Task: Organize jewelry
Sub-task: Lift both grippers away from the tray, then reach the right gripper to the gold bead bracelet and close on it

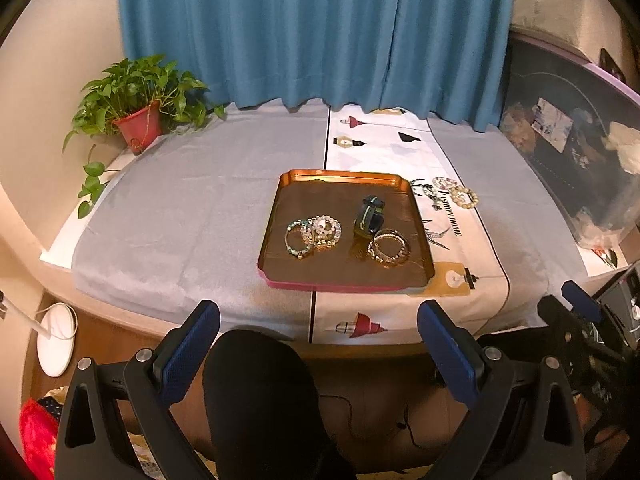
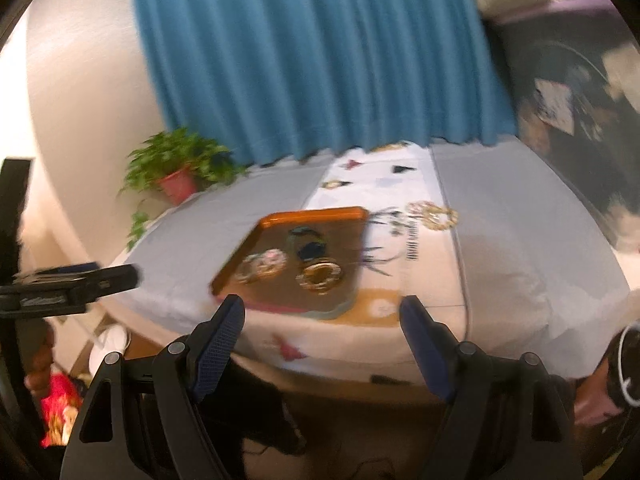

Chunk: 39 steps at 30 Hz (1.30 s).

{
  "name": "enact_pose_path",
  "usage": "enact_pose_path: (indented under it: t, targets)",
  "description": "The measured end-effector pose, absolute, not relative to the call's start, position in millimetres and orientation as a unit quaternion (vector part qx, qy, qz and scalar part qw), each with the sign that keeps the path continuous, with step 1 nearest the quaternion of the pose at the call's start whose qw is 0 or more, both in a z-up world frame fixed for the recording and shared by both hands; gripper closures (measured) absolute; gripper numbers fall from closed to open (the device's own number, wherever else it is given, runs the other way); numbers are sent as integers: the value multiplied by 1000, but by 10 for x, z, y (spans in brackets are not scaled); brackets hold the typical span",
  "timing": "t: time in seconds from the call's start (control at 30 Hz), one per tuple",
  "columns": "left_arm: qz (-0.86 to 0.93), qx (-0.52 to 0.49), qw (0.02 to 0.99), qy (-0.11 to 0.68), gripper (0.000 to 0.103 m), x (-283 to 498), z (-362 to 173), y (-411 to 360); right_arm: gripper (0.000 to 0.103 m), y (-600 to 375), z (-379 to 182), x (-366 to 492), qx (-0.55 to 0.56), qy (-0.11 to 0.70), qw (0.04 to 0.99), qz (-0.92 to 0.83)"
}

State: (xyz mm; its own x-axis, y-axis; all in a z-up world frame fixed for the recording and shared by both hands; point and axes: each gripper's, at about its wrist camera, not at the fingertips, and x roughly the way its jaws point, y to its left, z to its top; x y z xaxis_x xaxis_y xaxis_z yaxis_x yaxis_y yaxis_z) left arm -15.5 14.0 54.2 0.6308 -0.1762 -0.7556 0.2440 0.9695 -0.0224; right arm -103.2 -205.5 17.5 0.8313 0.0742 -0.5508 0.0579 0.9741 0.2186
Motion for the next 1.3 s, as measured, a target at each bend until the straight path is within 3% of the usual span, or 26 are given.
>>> enact_pose_path:
  t: [0.27, 0.63, 1.03, 1.07, 1.13, 1.17, 1.2, 1.3]
  targets:
    - [-118, 44, 891, 437, 6, 420, 451, -185, 23, -2808, -217, -358, 149, 328, 931, -63]
    - [-126, 55, 880, 455, 6, 1175, 357, -750, 22, -3751, -838, 1265, 195, 392, 892, -114]
    - [-133, 64, 865, 481, 6, 1551, 83, -1067, 17, -3657, -1099, 1997, 101, 431, 889, -115]
    - [-135, 64, 864, 481, 6, 1561, 82, -1086, 20, -3628, -1113, 1976, 88, 428, 892, -115]
    - [-139, 67, 865, 478, 6, 1568, 82, -1137, 38, -3591, -1120, 1916, 62, 423, 895, -124]
    - [-141, 69, 865, 476, 6, 1573, 82, -1166, 64, -3593, -1105, 1866, 49, 421, 896, -134]
    - [-143, 71, 865, 476, 6, 1580, 80, -1198, 79, -3620, -1089, 1829, 50, 418, 897, -134]
    - [-153, 77, 863, 475, 6, 1612, 73, -1329, 81, -3776, -1062, 1747, 79, 414, 898, -126]
